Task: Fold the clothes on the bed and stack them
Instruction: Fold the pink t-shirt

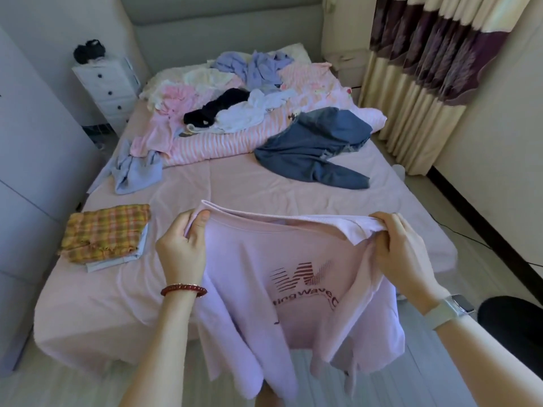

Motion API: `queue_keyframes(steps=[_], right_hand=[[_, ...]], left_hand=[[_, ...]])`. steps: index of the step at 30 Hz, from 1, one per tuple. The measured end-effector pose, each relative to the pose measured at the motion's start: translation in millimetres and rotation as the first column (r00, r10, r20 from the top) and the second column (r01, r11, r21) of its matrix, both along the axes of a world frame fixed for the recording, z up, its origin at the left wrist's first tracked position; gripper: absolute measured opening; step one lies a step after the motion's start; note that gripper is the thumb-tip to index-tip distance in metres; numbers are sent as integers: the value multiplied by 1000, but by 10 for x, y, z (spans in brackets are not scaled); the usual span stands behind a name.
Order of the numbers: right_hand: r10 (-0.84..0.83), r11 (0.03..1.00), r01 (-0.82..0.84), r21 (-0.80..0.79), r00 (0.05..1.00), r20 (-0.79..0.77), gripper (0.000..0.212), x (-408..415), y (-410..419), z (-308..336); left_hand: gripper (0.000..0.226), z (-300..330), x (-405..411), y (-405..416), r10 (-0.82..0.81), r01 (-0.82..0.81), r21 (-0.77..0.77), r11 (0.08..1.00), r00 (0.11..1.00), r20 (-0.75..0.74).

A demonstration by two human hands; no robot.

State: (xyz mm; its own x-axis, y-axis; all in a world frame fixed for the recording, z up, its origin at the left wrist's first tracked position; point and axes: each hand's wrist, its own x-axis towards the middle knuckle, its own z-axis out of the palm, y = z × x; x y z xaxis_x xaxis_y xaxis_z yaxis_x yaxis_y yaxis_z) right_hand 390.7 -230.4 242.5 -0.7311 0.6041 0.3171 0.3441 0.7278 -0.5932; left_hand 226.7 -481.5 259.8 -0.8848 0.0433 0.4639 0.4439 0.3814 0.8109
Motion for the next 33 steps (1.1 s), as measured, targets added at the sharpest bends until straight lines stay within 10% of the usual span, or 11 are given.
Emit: queue_keyframes(steps=[9, 14, 19, 26, 33], right_hand=[[2, 997, 11, 75, 986, -166, 37, -3096, 774, 146], [-77, 981, 50, 189, 988, 137, 33, -4759, 1313, -464], [-162, 974, 211, -78, 897, 411, 27, -5590, 1601, -1456], [72, 886, 96, -453, 938, 339, 49, -6304, 1709, -2521], [92, 972, 9, -237, 906, 412, 57, -5384, 1397, -3058]], left_hand=[[29, -31, -2897, 860, 140, -143, -25, 989, 988, -70], [30, -610, -4399, 1347, 182, -147, -275, 950, 978, 105], [35, -1651, -5323, 1646, 174, -87, -465, 881, 974, 147], [42, -2824, -5918, 1914, 304, -16, -668, 744, 898, 317], [65, -3597, -4833, 2021, 19, 174, -761, 625, 971, 238]])
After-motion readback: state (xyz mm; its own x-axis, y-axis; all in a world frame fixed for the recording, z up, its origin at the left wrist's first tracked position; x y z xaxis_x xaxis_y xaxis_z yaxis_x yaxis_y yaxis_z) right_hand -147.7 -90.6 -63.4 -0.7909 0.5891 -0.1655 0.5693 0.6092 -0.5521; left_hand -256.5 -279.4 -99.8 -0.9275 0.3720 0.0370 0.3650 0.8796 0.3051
